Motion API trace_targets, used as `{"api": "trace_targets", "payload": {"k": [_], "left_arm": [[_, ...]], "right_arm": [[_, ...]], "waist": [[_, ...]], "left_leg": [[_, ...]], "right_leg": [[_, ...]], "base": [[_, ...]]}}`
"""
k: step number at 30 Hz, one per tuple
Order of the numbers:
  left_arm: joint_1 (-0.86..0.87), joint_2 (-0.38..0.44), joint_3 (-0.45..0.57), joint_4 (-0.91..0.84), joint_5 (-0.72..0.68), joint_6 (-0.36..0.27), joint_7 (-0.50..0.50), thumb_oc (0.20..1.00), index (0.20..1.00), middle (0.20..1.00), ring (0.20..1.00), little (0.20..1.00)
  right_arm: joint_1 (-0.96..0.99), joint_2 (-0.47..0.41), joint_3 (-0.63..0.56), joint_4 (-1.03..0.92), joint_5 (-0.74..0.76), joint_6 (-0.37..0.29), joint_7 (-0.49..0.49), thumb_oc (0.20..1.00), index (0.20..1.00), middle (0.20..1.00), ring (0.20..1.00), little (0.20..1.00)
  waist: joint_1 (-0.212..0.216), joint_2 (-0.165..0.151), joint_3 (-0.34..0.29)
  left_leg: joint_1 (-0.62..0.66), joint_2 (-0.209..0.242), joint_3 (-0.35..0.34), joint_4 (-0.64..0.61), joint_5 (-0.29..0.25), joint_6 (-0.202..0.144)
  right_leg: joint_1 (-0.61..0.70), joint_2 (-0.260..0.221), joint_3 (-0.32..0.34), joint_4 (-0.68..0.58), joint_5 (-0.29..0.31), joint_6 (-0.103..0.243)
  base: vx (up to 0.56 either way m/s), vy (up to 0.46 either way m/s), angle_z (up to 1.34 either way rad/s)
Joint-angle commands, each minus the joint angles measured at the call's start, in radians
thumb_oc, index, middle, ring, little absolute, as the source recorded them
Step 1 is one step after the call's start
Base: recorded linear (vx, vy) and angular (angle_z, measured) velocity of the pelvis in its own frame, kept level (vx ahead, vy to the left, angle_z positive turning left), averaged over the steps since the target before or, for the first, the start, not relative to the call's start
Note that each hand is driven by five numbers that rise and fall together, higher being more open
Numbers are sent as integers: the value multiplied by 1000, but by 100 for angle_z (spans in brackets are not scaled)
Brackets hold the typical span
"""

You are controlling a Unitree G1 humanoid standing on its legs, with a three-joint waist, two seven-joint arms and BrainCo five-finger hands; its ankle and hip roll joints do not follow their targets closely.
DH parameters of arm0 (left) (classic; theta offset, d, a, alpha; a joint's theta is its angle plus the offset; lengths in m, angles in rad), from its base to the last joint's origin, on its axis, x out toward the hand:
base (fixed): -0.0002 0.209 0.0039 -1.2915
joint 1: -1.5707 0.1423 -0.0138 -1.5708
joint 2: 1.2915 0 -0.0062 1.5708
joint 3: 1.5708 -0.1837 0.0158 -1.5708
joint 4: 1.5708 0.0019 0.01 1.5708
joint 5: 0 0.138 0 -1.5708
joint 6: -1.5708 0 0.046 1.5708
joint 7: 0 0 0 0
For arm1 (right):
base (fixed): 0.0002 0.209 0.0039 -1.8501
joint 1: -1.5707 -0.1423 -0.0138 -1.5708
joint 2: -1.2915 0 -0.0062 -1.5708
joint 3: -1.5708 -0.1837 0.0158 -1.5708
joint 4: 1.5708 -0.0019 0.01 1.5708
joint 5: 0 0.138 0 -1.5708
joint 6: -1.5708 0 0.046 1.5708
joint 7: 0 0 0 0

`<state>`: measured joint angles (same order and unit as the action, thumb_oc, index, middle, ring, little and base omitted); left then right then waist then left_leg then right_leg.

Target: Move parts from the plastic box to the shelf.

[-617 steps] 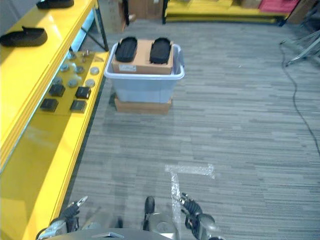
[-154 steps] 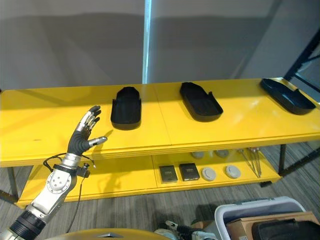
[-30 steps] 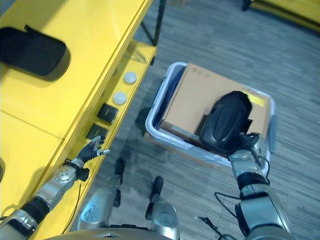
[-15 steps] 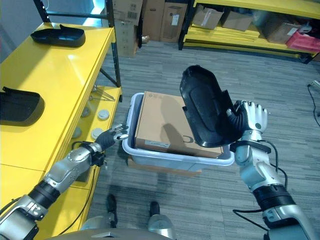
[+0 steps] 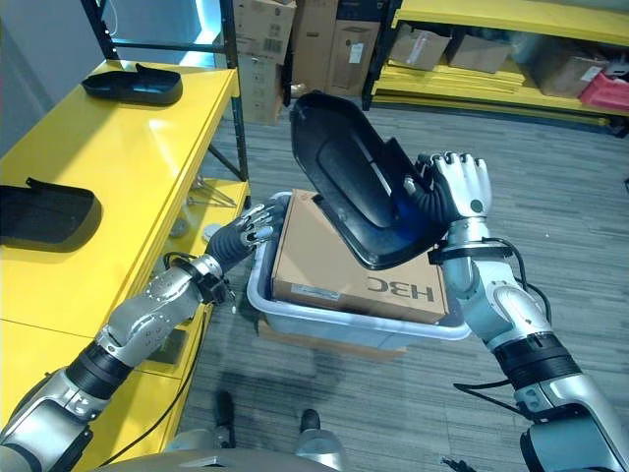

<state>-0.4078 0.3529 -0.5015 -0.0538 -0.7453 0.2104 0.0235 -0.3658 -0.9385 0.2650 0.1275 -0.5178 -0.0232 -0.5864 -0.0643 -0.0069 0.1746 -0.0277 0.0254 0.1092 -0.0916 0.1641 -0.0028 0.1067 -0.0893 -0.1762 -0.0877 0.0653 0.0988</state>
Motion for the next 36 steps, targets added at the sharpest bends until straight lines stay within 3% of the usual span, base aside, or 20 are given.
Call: {"api": "trace_targets", "payload": {"k": [1, 10, 13, 16, 26, 36], "left_arm": [[-79, -23, 10, 49, -13, -70, 33, 1000, 1000, 1000, 1000, 1000], [-58, -22, 22, 103, 38, -76, 68, 1000, 1000, 1000, 1000, 1000], [-52, -26, 25, 115, 10, -85, 59, 1000, 1000, 1000, 1000, 1000], [-51, -51, 27, 81, -106, -128, 17, 1000, 1000, 1000, 1000, 1000], [-62, -65, 5, 15, -157, -145, -10, 1000, 1000, 1000, 1000, 1000], [-60, -59, -7, 11, -123, -144, 19, 1000, 1000, 1000, 1000, 1000]], "right_arm": [[-141, 6, 1, -83, -18, -39, -46, 200, 200, 200, 200, 200], [-169, 33, 18, -191, -41, -16, -37, 200, 200, 200, 200, 200], [-166, 37, 14, -203, -35, -28, -22, 200, 200, 200, 200, 200], [-154, 64, 57, -203, -43, -27, 22, 200, 200, 200, 200, 200], [-167, 106, 137, -87, -76, 28, -52, 200, 200, 200, 200, 200], [-194, 119, 171, -104, -57, -30, -62, 200, 200, 200, 200, 200]], "waist": [[31, -38, -51], [45, -36, -58], [47, -36, -58], [50, -35, -55], [57, -32, -49], [66, -31, -45]], "left_leg": [[99, 20, -16, 4, -194, -32], [103, 13, -25, 4, -199, -26], [103, 12, -25, 4, -200, -25], [102, 11, -26, 4, -199, -24], [99, 10, -33, 4, -193, -25], [100, 5, -40, 4, -194, -21]], "right_leg": [[18, -3, -30, 0, -82, 13], [25, -3, -33, 0, -85, 12], [25, -4, -34, 0, -85, 14], [24, -7, -37, 0, -83, 15], [24, -9, -42, 0, -79, 13], [26, -10, -48, 0, -80, 12]], "base": [[0, 0, 0], [6, 5, 3], [3, 4, 3], [0, 0, 0], [0, 0, 0], [0, 3, 1]]}}
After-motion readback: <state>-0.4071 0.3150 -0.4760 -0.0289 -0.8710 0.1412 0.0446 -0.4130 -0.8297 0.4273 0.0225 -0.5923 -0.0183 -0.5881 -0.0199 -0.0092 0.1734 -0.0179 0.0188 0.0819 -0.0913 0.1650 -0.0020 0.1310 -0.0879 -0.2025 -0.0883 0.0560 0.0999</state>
